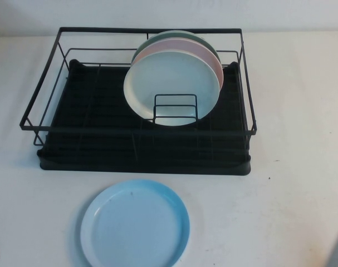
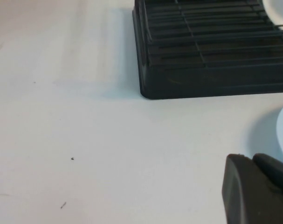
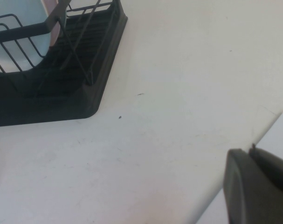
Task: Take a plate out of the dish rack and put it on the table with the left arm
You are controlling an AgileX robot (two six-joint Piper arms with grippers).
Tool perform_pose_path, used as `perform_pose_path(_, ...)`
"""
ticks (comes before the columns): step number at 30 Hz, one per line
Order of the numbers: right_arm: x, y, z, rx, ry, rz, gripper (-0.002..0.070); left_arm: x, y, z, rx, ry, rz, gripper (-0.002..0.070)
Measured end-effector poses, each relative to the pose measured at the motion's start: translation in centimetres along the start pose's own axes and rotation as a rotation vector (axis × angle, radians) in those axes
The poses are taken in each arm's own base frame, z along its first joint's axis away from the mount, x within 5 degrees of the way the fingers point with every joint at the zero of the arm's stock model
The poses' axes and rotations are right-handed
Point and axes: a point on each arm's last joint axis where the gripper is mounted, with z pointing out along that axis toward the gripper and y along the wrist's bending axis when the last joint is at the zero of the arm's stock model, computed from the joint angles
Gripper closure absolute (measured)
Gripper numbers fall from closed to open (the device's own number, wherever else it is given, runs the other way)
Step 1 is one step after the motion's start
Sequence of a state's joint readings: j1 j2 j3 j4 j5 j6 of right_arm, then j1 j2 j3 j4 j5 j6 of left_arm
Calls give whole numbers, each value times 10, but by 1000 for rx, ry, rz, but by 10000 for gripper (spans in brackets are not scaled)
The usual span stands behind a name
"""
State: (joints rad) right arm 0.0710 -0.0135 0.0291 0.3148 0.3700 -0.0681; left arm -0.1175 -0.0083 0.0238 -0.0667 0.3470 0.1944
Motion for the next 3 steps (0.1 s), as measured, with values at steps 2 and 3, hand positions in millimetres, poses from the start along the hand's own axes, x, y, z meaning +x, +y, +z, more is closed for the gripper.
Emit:
perform_pose_path(2, 0, 0, 0, 0, 0, 0, 696, 0, 0, 0, 0, 0, 2, 676)
perform_pose_path(3, 0, 0, 0, 0, 0, 0, 696, 0, 0, 0, 0, 0, 1, 676)
